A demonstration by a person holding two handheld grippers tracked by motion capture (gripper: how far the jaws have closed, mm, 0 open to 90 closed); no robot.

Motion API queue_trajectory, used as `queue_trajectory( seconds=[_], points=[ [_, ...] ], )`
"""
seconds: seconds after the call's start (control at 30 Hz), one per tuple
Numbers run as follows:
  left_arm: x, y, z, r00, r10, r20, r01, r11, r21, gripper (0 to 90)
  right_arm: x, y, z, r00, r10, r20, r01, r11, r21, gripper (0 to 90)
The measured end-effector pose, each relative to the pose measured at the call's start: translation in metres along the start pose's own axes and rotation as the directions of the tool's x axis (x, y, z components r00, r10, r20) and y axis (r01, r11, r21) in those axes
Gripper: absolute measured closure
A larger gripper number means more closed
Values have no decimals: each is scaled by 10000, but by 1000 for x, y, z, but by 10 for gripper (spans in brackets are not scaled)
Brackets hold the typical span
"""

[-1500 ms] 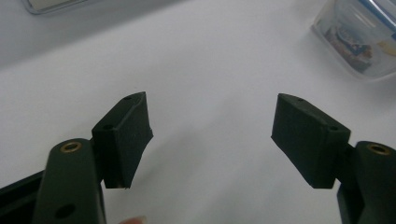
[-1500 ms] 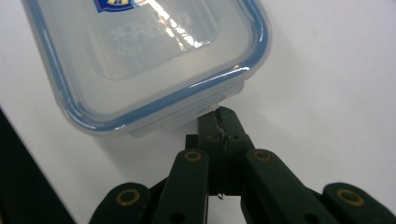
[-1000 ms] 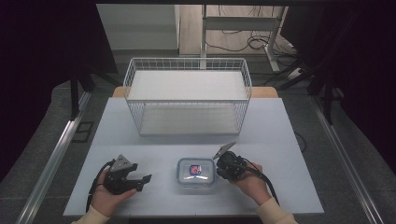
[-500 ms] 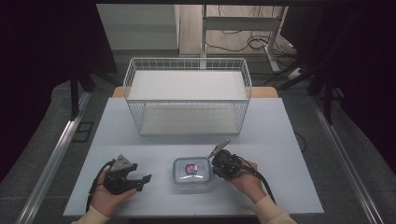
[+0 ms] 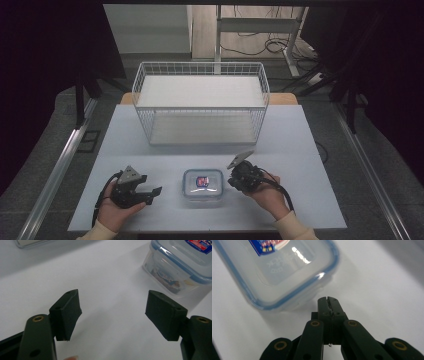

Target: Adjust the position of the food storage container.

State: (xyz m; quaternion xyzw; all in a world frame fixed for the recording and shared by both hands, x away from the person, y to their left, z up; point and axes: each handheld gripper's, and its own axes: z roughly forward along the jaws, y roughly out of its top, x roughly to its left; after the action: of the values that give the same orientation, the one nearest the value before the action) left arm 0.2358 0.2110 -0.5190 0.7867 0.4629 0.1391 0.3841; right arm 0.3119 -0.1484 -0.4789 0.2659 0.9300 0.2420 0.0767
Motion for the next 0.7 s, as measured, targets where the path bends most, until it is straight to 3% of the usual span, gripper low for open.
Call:
queue_trajectory(
  seconds=[0.03, 0.1, 0.13, 0.23, 0.33, 0.37, 0.4, 0.43, 0.53, 0.7],
  points=[
    [0, 0, 0, 10000, 0, 0, 0, 10000, 0, 276, 0, 0, 0, 10000, 0, 0, 0, 10000, 0, 896],
    [0, 0, 0, 10000, 8, -12, -8, 10000, -22, 276, -7, -10, -19, 9989, 462, 102, -453, 9962, -746, 896],
    [0, 0, 0, 10000, 8, -9, -8, 10000, -39, 276, -7, -10, -19, 9989, 462, 102, -453, 9962, -746, 896],
    [-1, 0, -1, 10000, 38, -8, -38, 10000, -80, 276, -12, -24, -32, 9950, 1000, -56, -997, 9829, -1547, 877],
    [-1, 0, -1, 10000, 66, -39, -66, 9999, -109, 276, -16, -39, -38, 9882, 1500, -307, -1530, 9595, -2366, 569],
    [-1, 0, 0, 10000, 57, -47, -58, 9999, -126, 276, -17, -43, -40, 9839, 1750, -374, -1786, 9474, -2658, 449],
    [-1, 0, 0, 10000, 73, -44, -74, 9999, -135, 276, -17, -47, -42, 9780, 2044, -415, -2074, 9325, -2957, 370],
    [-1, 0, 0, 10000, 74, -39, -75, 9999, -147, 276, -17, -52, -44, 9687, 2439, -456, -2448, 9093, -3365, 308],
    [-1, -1, 1, 10000, 52, -29, -53, 9999, -133, 276, -15, -56, -46, 9635, 2674, -129, -2549, 9016, -3494, 229],
    [0, -1, 1, 10000, 6, 12, -5, 9999, -142, 276, -11, -56, -42, 9616, 2740, -126, -2644, 9136, -3089, 227]
  ],
)
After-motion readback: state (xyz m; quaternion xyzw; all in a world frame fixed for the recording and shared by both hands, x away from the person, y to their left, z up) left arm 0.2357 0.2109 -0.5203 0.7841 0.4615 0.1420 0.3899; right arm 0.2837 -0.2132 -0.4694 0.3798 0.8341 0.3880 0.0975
